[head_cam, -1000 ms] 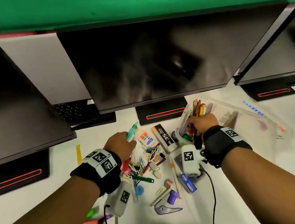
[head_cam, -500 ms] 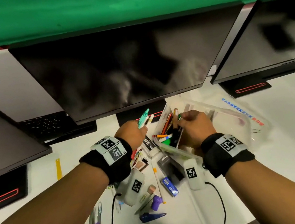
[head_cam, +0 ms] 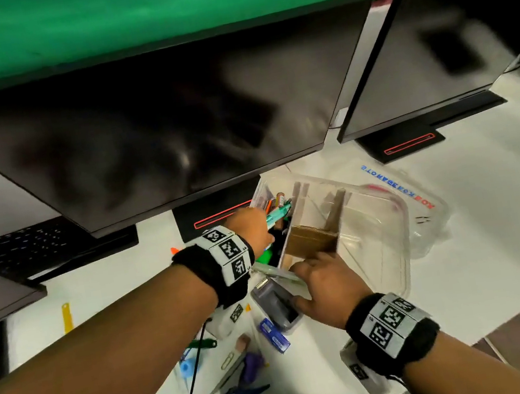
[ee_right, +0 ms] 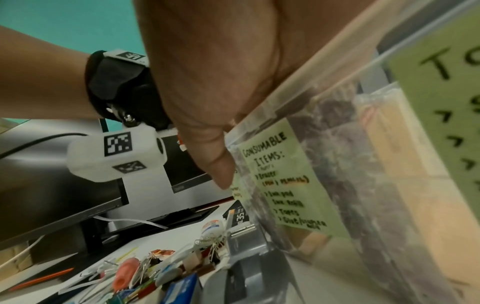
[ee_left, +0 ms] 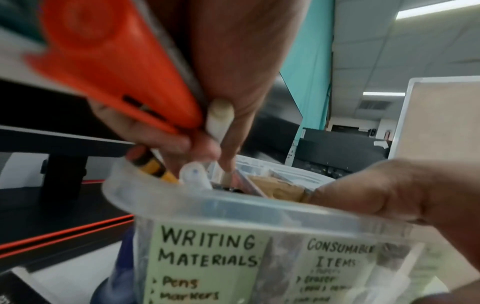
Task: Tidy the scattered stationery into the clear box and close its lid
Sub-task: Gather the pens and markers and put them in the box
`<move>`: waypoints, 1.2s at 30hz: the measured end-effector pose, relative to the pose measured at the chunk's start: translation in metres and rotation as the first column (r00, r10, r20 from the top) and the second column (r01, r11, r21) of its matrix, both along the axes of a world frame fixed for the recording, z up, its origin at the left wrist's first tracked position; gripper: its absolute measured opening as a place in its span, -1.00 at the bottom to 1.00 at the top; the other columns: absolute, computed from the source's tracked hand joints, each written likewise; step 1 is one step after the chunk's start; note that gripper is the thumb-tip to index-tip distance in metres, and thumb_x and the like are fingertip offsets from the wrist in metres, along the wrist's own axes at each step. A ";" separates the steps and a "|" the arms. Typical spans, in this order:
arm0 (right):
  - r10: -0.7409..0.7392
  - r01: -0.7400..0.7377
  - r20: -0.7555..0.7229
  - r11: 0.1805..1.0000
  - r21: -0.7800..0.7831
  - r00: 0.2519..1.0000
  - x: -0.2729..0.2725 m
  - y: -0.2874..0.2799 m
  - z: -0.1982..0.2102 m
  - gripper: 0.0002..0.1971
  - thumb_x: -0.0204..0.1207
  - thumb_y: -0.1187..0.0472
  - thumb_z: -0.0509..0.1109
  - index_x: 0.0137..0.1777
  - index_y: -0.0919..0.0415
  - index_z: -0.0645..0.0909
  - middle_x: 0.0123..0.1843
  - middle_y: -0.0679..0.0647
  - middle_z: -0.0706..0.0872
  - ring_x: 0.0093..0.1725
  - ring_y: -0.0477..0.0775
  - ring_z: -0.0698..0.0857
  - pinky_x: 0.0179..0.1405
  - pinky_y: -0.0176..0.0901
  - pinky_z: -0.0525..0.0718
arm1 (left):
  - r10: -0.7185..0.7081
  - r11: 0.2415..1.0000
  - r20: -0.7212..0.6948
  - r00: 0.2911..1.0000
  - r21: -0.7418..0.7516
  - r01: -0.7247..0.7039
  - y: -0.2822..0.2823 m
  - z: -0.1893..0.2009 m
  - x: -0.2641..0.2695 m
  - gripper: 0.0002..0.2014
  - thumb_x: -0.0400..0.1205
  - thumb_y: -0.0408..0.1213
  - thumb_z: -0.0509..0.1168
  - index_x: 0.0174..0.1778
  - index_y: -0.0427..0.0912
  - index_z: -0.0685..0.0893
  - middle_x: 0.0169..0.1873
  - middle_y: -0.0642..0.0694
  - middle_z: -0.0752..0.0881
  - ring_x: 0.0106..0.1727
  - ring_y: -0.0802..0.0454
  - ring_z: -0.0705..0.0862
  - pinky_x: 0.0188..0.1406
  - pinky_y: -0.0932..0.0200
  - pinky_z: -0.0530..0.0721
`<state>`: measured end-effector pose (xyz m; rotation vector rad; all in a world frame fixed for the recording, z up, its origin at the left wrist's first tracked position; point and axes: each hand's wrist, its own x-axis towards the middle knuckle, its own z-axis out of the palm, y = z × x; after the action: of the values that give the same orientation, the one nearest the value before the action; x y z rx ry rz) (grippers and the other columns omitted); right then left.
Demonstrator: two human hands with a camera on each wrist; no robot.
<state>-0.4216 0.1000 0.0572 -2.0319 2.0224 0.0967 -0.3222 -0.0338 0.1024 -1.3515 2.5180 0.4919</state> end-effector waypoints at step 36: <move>0.009 -0.009 -0.016 0.999 -0.045 1.000 -0.002 -0.007 -0.002 -0.70 0.52 0.06 0.22 0.18 0.12 0.57 0.07 0.16 0.76 0.09 0.24 0.67 0.12 -0.05 0.49 | -0.116 0.957 0.147 0.982 0.282 0.071 -0.021 0.055 0.008 -0.80 0.42 -0.18 0.44 -0.14 -0.20 0.67 -0.38 -0.09 0.68 -0.38 -0.03 0.62 -0.33 0.15 0.62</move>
<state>-0.4235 0.0926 0.0547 -2.0740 2.0433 0.0698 -0.3140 -0.0544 0.1573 -1.1160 2.2696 0.6567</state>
